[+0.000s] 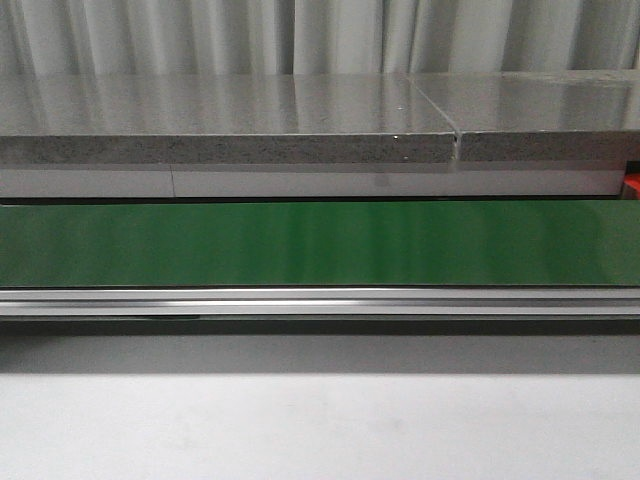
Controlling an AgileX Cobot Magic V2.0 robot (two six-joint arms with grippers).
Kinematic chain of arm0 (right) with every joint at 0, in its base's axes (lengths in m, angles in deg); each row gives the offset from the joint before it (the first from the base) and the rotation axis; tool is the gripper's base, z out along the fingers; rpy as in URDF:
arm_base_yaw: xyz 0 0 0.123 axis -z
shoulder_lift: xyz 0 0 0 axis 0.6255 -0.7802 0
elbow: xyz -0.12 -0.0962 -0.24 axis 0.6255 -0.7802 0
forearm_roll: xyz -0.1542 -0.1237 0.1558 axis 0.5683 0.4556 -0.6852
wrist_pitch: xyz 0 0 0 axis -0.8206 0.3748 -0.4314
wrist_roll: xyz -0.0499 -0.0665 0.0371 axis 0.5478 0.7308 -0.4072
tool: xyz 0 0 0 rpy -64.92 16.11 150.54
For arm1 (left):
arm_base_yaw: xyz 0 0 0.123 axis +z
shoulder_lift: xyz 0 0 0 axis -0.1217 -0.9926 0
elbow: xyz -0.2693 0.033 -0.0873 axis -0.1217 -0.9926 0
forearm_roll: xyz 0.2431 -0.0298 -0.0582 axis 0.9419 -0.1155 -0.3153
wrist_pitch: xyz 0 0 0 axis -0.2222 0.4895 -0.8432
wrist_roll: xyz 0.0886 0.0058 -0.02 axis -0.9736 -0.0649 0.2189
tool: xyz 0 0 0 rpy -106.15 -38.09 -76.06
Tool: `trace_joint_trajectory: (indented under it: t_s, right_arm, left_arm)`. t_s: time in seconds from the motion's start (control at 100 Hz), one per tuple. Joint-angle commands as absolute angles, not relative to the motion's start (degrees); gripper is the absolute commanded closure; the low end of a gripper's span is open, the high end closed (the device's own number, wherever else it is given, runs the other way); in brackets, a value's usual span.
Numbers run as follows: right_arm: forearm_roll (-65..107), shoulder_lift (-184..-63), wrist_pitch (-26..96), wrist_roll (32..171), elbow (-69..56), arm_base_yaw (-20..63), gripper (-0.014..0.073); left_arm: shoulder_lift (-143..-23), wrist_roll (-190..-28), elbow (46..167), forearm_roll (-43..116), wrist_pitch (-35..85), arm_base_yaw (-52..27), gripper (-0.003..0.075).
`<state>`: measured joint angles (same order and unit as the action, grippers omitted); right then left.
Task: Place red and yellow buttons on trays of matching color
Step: 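Move the left gripper over the cluster of push-buttons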
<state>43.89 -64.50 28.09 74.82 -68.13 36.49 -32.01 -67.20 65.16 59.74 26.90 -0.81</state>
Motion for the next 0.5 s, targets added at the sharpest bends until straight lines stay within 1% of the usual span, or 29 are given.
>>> trace_joint_trajectory:
  t_s: [0.0, 0.11, 0.18, 0.3, 0.49]
  right_arm:
    - [44.7, -63.7, 23.5, 75.0, -67.6, 36.5, 0.0662]
    - [44.7, -63.7, 23.5, 75.0, -67.6, 36.5, 0.0662]
    - [44.7, -63.7, 23.5, 75.0, -67.6, 36.5, 0.0662]
    - [44.7, -63.7, 23.5, 75.0, -67.6, 36.5, 0.0662]
    - [44.7, -63.7, 23.5, 75.0, -67.6, 36.5, 0.0662]
  left_arm:
    - [-37.8, -66.7, 73.3, 59.4, 30.6, -1.0, 0.0739]
    - [-45.4, -66.7, 81.5, 59.8, 41.8, -1.0, 0.0739]
    - [-49.8, -66.7, 85.9, 59.8, 46.3, -1.0, 0.0739]
    - [-55.3, -66.7, 90.7, 59.1, 49.7, -1.0, 0.0739]
    - [-59.2, -66.7, 91.7, 58.7, 50.0, -1.0, 0.0739]
